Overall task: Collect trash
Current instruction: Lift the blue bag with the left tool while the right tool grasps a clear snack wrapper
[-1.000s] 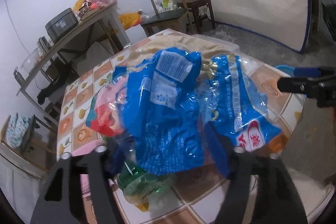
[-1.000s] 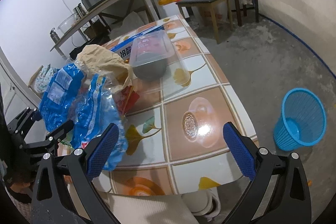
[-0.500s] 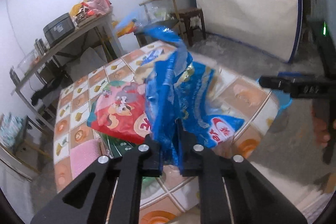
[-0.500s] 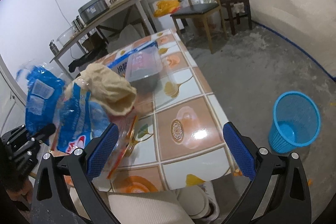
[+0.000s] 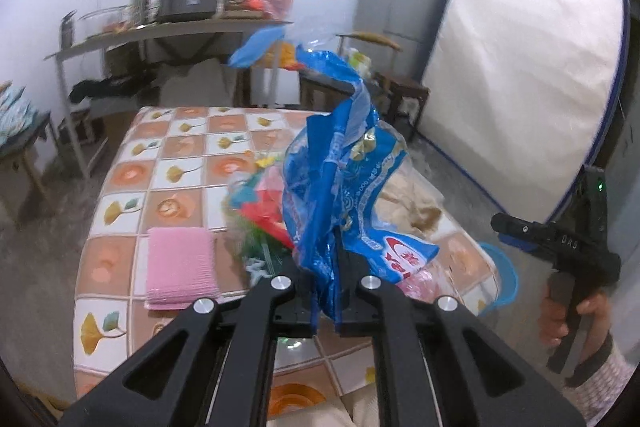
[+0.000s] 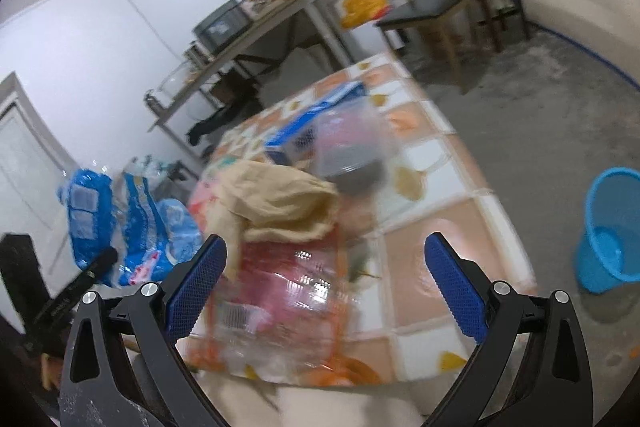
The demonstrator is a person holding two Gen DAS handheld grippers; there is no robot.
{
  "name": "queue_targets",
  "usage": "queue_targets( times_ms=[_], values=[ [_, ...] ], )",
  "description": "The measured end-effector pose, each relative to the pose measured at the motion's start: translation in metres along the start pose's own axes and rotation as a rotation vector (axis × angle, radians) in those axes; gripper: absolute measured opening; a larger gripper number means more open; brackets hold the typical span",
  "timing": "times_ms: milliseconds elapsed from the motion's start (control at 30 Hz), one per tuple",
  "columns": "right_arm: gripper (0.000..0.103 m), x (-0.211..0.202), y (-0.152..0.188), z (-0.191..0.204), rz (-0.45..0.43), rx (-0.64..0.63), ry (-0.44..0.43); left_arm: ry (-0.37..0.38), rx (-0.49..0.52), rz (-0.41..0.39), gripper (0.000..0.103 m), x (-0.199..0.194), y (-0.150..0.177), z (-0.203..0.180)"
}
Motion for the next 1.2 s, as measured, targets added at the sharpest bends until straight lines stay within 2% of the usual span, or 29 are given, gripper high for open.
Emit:
queue_targets(
  times_ms=[100, 233, 300, 400, 567, 667, 833, 867, 933, 967, 1000, 1100, 1167, 1200],
  values=[
    [0.095, 0.017, -0.008, 0.016, 0.022, -0.029, -0.020, -0.011, -0.046, -0.022, 0.004, -0.005, -0.002, 0.018],
    [0.094, 0.021, -0.004, 0.029, 0.047, -0.079, -0.040, -0.028, -0.095, -0.060, 0.004, -0.015, -0.003, 0.038],
    [0.094, 0.018, 0.006, 0.037, 0.060, -0.146, -0.034, -0.039, -0.119, -0.084, 0.004, -0.019, -0.004, 0.049],
    [0.094, 0.011, 0.028, 0.054, 0.061, -0.315, 0.007, -0.049, -0.158, -0.102, 0.004, -0.022, -0.004, 0.066],
    [0.094, 0.015, 0.085, 0.085, 0.074, -0.674, 0.149, -0.067, -0.202, -0.122, 0.004, -0.027, -0.003, 0.085],
    [0.092, 0.029, 0.119, 0.098, 0.051, -0.906, 0.285, -0.064, -0.230, -0.121, 0.004, -0.028, 0.001, 0.093],
    [0.085, 0.057, 0.133, 0.098, -0.012, -1.106, 0.475, -0.052, -0.255, -0.115, 0.004, -0.029, 0.006, 0.099],
    [0.082, 0.064, 0.134, 0.097, -0.017, -1.132, 0.509, -0.050, -0.255, -0.116, 0.004, -0.030, 0.006, 0.099],
    [0.069, 0.073, 0.135, 0.094, -0.023, -1.190, 0.572, -0.049, -0.254, -0.119, 0.004, -0.031, 0.007, 0.099],
    [0.058, 0.076, 0.137, 0.095, -0.023, -1.211, 0.589, -0.048, -0.253, -0.121, 0.004, -0.032, 0.007, 0.098],
    [0.042, 0.079, 0.137, 0.094, -0.019, -1.229, 0.603, -0.049, -0.251, -0.123, 0.004, -0.032, 0.006, 0.097],
    [0.016, 0.070, 0.131, 0.097, -0.032, -1.207, 0.576, -0.055, -0.240, -0.134, 0.004, -0.037, 0.005, 0.096],
    [0.015, 0.060, 0.123, 0.101, -0.052, -1.174, 0.551, -0.058, -0.236, -0.143, 0.004, -0.040, 0.005, 0.096],
    [0.015, 0.051, 0.115, 0.102, -0.055, -1.133, 0.509, -0.057, -0.236, -0.146, 0.004, -0.041, 0.005, 0.095]
  ],
)
Point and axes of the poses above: each gripper's, at about its wrist camera, not at the fingertips, and x roughly the way its jaws point, z to its left, y to its underside, the point moved 8 cm from there along x, roughly the way its jaws point
